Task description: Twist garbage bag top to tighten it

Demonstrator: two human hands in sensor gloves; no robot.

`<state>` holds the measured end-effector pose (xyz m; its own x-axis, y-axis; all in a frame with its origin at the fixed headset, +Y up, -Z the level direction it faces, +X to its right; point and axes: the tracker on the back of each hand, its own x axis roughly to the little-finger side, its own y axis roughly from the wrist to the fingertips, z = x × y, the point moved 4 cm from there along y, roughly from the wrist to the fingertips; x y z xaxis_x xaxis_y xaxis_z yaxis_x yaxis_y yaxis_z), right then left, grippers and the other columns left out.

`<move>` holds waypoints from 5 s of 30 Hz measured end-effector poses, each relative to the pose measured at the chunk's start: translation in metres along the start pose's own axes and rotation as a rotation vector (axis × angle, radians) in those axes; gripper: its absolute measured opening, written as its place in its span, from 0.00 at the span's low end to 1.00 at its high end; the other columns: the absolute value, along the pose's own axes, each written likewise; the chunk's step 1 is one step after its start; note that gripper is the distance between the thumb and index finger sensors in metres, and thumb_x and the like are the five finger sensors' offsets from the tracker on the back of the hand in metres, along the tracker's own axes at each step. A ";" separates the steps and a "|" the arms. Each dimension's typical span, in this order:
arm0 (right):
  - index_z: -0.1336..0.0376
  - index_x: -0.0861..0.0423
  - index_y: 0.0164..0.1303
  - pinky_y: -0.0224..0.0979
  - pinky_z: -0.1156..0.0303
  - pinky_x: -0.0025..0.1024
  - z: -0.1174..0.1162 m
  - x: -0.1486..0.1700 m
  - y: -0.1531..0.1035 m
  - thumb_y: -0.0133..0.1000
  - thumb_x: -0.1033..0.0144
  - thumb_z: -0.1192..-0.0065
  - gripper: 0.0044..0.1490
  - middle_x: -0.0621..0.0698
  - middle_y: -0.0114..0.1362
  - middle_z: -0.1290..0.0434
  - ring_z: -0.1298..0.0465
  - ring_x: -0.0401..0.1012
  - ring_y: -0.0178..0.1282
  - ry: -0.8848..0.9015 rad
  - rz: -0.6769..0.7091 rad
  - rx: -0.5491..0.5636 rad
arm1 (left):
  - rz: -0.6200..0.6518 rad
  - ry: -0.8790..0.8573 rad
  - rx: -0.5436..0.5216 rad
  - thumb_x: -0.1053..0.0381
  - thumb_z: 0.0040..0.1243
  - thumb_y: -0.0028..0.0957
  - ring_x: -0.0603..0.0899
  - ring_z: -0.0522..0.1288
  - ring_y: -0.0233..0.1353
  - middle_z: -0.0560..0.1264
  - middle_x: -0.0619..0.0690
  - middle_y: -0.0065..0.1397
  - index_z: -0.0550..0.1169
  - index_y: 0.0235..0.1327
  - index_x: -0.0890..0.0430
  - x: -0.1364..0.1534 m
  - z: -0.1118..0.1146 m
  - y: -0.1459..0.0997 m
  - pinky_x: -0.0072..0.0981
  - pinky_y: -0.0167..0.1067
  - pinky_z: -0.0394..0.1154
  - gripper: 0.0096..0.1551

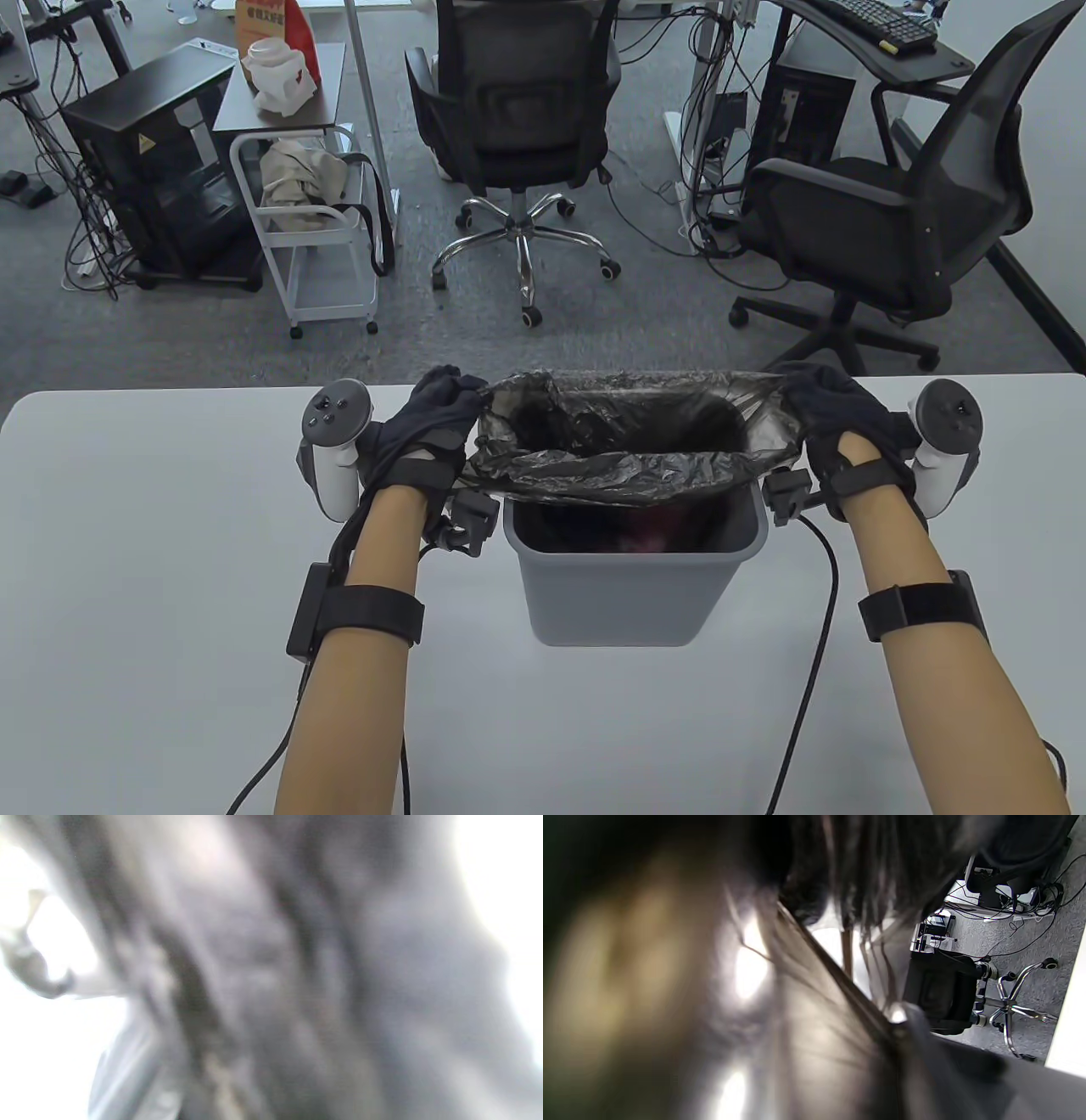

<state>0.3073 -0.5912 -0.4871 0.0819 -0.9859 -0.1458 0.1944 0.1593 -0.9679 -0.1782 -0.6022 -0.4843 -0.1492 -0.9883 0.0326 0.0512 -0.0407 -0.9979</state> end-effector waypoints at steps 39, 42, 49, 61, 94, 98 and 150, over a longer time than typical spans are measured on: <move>0.29 0.65 0.56 0.51 0.27 0.64 -0.015 -0.005 -0.124 0.38 0.33 0.30 0.52 0.44 0.18 0.17 0.16 0.45 0.18 -0.632 -0.145 -0.331 | -0.090 0.550 0.131 0.26 0.72 0.39 0.54 0.87 0.44 0.89 0.46 0.25 0.92 0.12 0.49 0.016 0.020 -0.119 0.79 0.57 0.66 0.25; 0.29 0.62 0.58 0.53 0.29 0.65 -0.018 -0.003 -0.128 0.36 0.29 0.31 0.54 0.45 0.21 0.17 0.17 0.47 0.23 -0.674 -0.159 -0.352 | -0.116 0.621 0.101 0.24 0.75 0.34 0.56 0.85 0.48 0.85 0.46 0.34 0.88 0.37 0.50 0.020 0.022 -0.122 0.80 0.57 0.67 0.34; 0.33 0.56 0.66 0.59 0.39 0.73 -0.025 0.003 -0.138 0.35 0.29 0.29 0.56 0.53 0.39 0.21 0.23 0.54 0.39 -0.773 -0.182 -0.447 | -0.163 0.599 0.262 0.22 0.74 0.35 0.64 0.61 0.75 0.58 0.50 0.77 0.56 0.83 0.47 0.043 0.039 -0.124 0.86 0.63 0.53 0.68; 0.20 0.52 0.34 0.61 0.43 0.74 -0.027 0.029 -0.149 0.43 0.49 0.27 0.21 0.53 0.42 0.23 0.25 0.57 0.45 -0.759 -0.158 -0.398 | -0.131 0.542 0.271 0.42 0.75 0.45 0.67 0.53 0.81 0.63 0.53 0.80 0.88 0.49 0.49 0.058 0.047 -0.123 0.84 0.64 0.49 0.22; 0.19 0.54 0.33 0.63 0.44 0.75 -0.053 -0.120 -0.189 0.42 0.51 0.25 0.21 0.55 0.46 0.22 0.25 0.59 0.51 -1.060 0.418 -0.047 | 0.418 0.819 -0.138 0.52 0.76 0.44 0.58 0.83 0.57 0.85 0.46 0.51 0.77 0.69 0.40 -0.101 0.058 -0.181 0.72 0.61 0.70 0.36; 0.19 0.54 0.35 0.64 0.45 0.76 -0.074 -0.138 -0.198 0.42 0.51 0.25 0.21 0.55 0.48 0.22 0.26 0.59 0.53 -1.106 0.513 -0.012 | 0.475 0.844 -0.064 0.52 0.77 0.44 0.58 0.83 0.56 0.86 0.46 0.51 0.76 0.71 0.40 -0.120 0.085 -0.179 0.72 0.62 0.70 0.38; 0.22 0.53 0.47 0.65 0.53 0.77 -0.082 -0.134 -0.168 0.47 0.51 0.36 0.27 0.67 0.75 0.41 0.46 0.68 0.73 -0.450 0.418 0.041 | 0.365 0.270 0.095 0.36 0.70 0.50 0.66 0.53 0.81 0.52 0.52 0.84 0.64 0.80 0.39 -0.110 0.087 -0.181 0.76 0.68 0.56 0.44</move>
<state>0.1835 -0.4897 -0.3214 0.5626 -0.7225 -0.4019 0.0933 0.5385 -0.8374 -0.0851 -0.4990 -0.3025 -0.3557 -0.8674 -0.3481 0.2367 0.2767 -0.9314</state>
